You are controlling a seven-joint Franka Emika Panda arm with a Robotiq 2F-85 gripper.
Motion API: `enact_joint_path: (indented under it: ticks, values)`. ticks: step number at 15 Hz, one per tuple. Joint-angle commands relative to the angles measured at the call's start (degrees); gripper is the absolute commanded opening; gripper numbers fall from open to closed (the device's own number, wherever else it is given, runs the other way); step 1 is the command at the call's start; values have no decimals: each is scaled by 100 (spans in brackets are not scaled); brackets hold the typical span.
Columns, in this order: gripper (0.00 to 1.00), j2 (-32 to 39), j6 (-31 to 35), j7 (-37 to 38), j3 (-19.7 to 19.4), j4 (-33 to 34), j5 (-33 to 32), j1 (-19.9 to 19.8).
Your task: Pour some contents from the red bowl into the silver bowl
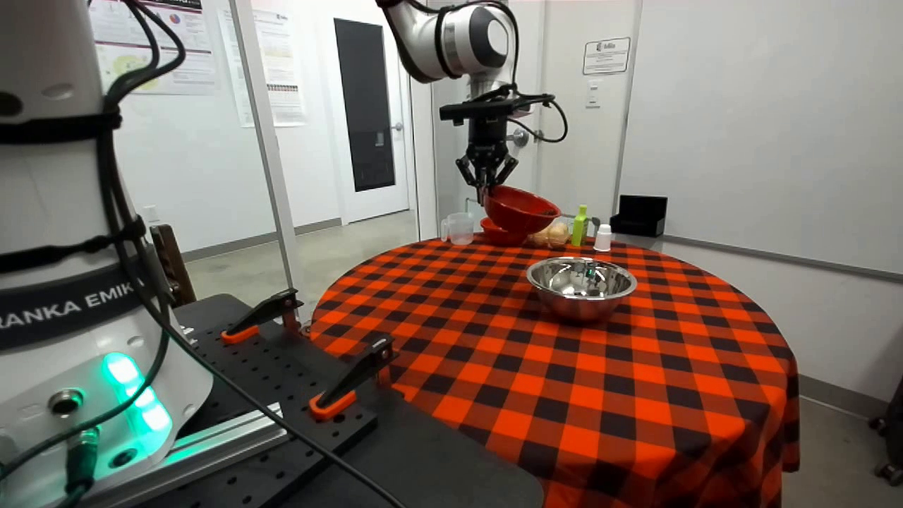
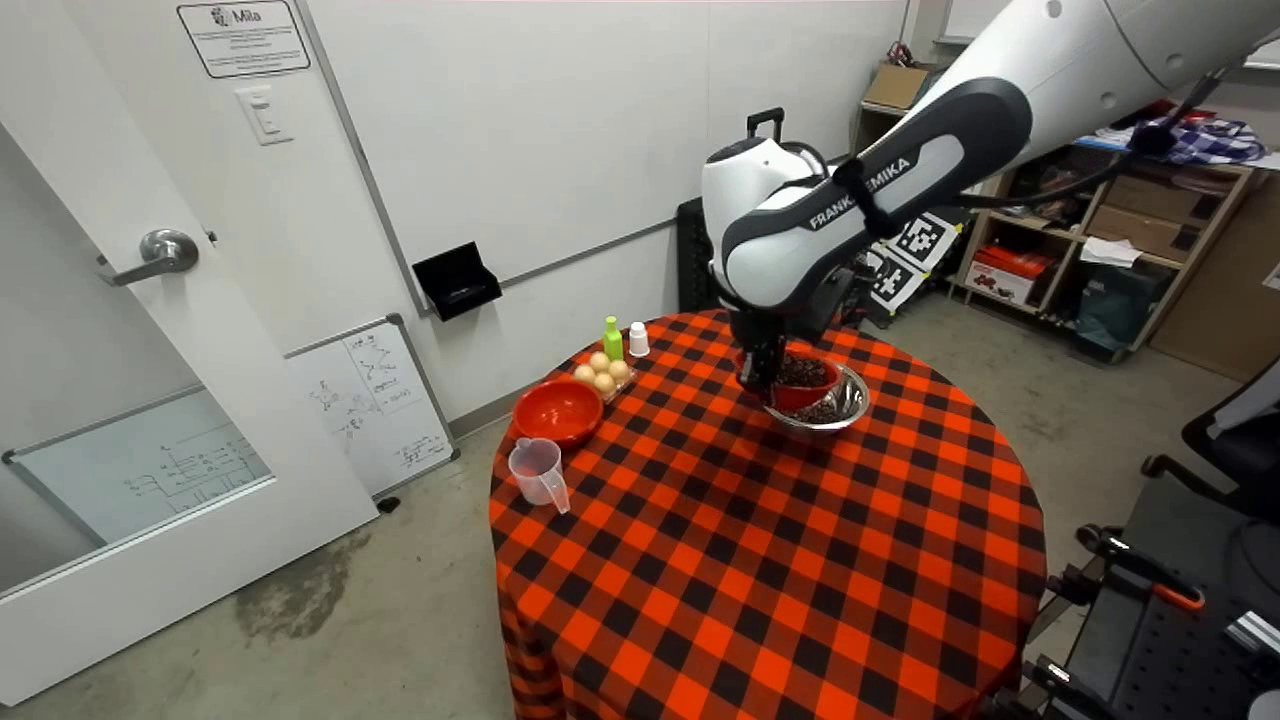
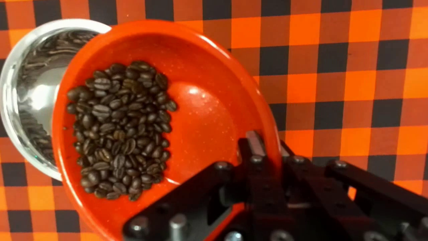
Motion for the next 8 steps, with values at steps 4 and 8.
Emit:
enact_joint_path:
  ticks: [4,8]
  values:
    - [1,606,-116,947,-163,375,-1397,869]
    - [1,1032,79,1347,-180,569,-1736,1127]
